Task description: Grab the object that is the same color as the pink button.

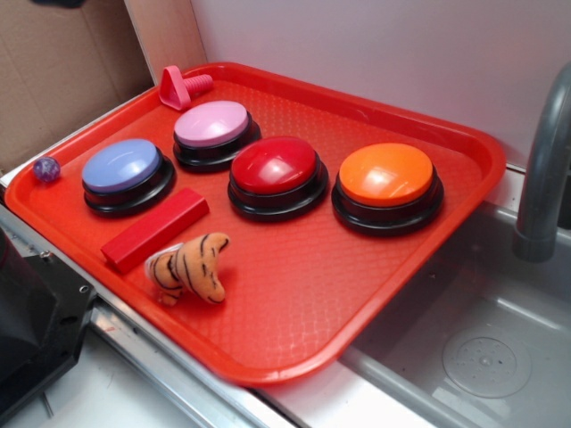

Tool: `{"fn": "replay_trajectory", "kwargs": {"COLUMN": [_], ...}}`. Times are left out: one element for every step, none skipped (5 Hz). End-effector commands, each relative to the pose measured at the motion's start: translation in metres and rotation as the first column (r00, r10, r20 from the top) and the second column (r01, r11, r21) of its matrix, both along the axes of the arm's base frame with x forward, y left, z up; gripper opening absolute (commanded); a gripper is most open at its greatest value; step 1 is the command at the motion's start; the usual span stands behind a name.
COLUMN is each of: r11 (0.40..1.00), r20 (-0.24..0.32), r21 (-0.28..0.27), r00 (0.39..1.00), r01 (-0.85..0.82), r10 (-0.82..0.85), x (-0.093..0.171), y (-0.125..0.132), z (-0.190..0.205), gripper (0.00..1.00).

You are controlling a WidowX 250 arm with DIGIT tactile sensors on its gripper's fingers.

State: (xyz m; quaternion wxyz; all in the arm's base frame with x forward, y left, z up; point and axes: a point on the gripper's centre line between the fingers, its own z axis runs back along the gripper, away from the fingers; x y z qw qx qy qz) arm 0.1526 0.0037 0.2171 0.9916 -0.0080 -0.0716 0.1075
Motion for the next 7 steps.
{"fn": "replay_trajectory", "kwargs": {"r11": [0.907,0.842,0.766,0.676,0.619,0.57,0.479], "r20": [0.144,0.214,0.242,0.293,0.31,0.334,0.356], "r21": [0.079,0.125,0.103,0.095,0.106,0.076,0.05], "r00": [0.905,0.843,0.763,0.67,0.617,0.559,0.464], "r01": [-0.415,-0.524,-0.635,-0.731,-0.778,-0.818,-0.877], "r10": [0.401,0.493,0.6,0.682,0.723,0.759,0.812], "x": [0.053,0.072,0.087,0.098,0.108,0.113,0.113], "y": [0.054,0.073,0.095,0.118,0.141,0.155,0.17], "z": [-0.025,-0.036,-0.051,-0.076,-0.104,-0.123,-0.135], "gripper": [1.0,1.0,1.0,1.0,1.0,1.0,1.0]}}
